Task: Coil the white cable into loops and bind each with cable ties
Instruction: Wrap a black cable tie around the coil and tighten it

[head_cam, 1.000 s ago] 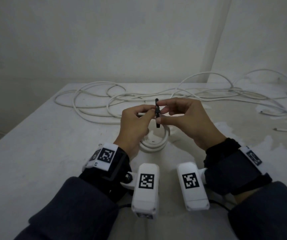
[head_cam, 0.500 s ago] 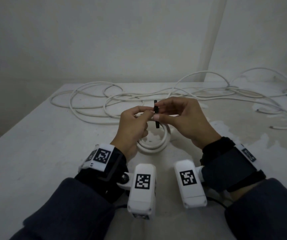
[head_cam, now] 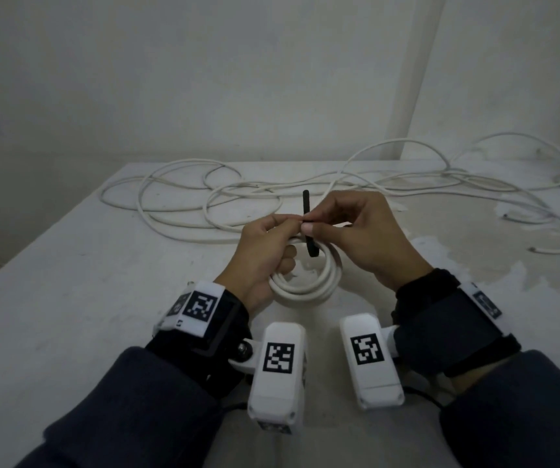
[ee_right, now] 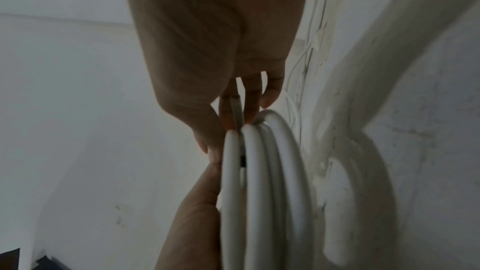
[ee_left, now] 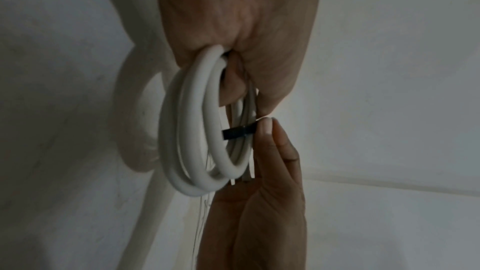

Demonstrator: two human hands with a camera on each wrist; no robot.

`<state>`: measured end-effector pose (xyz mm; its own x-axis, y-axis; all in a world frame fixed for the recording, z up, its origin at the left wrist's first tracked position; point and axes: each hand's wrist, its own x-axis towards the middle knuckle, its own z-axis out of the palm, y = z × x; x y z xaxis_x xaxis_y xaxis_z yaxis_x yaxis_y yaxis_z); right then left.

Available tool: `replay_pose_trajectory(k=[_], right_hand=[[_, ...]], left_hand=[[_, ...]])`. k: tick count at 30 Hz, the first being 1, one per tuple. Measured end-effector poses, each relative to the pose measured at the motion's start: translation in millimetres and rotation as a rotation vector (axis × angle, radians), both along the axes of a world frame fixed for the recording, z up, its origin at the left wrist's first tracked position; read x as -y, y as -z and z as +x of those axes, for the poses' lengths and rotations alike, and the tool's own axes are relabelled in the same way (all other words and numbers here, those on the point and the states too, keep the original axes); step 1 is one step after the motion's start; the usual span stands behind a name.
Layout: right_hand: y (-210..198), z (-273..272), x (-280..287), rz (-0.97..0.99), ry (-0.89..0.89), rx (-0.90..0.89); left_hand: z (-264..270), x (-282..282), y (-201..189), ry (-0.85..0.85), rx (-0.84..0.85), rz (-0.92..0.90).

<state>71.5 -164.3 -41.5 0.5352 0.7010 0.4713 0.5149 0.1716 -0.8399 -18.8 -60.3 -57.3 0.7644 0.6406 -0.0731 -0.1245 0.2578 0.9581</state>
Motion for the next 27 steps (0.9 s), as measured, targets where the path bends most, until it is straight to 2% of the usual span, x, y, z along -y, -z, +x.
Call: replay_pose_trajectory(k=[3, 8, 12, 15, 20, 24, 27], right_hand=[[0.7, -0.5, -2.1, -0.022, 0.032, 0.001], [-1.9, 1.7, 2.5, 0.02, 0.121, -0.231], [-2.1, 4.7, 3.8, 0.061, 0.156, -0.452], [-0.9, 4.4, 3.7, 0.044, 0.143, -0.548], [-0.1, 3.8, 2.9, -0.003, 0.133, -0.554], [-1.7, 2.4, 2.7, 0.071, 0.197, -0.517], [-1.9, 7.1, 3.0, 0.135, 0.297, -0.587]], left_hand=[[0.0, 1.6, 0.3, 0.018, 0.003, 0.028], [-1.1, 3.2, 1.7, 0.033, -0.007, 0.194], [-3.3, 5.0, -0.5, 0.094, 0.014, 0.225], [-4.8, 5.6, -0.9, 0.114, 0.017, 0.24], [-7.0, 5.7, -0.8, 0.124, 0.004, 0.304], [-4.8, 4.9, -1.0, 0.112, -0.011, 0.341], [-5.3, 5.1, 1.0, 0.119, -0.02, 0.357]])
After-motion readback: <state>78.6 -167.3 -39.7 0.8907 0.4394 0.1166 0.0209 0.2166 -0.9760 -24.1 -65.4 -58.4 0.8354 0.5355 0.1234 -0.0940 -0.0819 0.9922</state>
